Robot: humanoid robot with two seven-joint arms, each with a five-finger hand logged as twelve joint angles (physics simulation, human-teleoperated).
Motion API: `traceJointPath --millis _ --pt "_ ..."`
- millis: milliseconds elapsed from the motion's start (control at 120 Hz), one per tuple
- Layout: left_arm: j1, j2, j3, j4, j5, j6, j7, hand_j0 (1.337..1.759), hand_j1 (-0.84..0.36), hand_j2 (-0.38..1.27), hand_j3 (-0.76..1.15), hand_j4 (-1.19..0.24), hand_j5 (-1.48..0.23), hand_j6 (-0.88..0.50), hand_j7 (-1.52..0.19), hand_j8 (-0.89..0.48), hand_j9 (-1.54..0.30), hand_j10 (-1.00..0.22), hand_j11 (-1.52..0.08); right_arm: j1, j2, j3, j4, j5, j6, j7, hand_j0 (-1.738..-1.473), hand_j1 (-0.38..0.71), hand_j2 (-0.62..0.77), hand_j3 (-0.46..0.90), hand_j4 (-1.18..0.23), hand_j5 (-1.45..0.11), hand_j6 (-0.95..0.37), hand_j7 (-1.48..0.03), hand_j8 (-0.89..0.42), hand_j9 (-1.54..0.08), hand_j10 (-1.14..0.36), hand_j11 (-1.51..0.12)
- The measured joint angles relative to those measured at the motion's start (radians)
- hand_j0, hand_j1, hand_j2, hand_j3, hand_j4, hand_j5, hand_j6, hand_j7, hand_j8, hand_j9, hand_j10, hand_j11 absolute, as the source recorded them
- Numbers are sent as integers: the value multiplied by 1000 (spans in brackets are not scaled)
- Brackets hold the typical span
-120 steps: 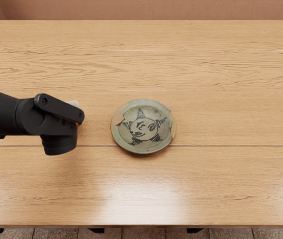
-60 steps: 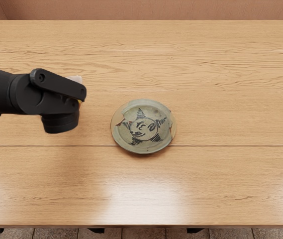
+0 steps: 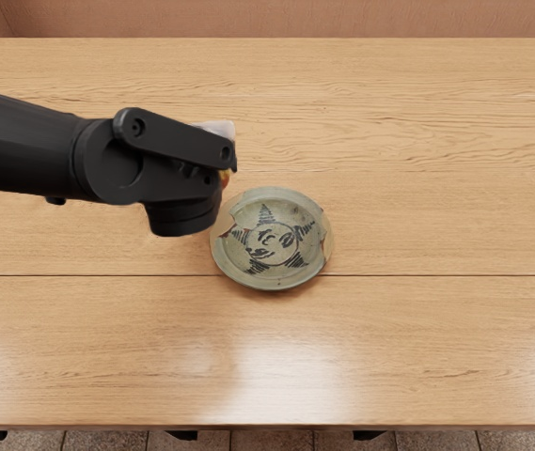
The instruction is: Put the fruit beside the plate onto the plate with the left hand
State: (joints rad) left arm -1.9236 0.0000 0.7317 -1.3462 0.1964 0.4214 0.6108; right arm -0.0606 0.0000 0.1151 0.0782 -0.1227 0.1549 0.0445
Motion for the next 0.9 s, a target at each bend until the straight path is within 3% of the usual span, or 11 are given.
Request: traceJointPath --millis 283,700,900 --pt "1 0 -95 41 6 -22 0 1656 -299 334 0 -623 -899 -480 -865 -447 -861 -644 -862 0 0 0 0 0 0 0 -1658 -304 -8 0 -38 -49 -38 -49 -38 -49 -38 -49" --pt "20 0 -195 -96 12 -8 0 1656 -316 386 0 -624 -929 -463 -886 -435 -875 -653 -875 1 0 0 0 0 0 0 -1658 -304 -7 0 -38 -49 -38 -49 -38 -49 -38 -49" --pt "33 0 -202 -115 15 -6 0 1655 -326 379 0 -628 -931 -454 -888 -424 -881 -654 -882 1 0 0 0 0 0 0 -1658 -304 -8 0 -38 -49 -38 -49 -38 -49 -38 -49"
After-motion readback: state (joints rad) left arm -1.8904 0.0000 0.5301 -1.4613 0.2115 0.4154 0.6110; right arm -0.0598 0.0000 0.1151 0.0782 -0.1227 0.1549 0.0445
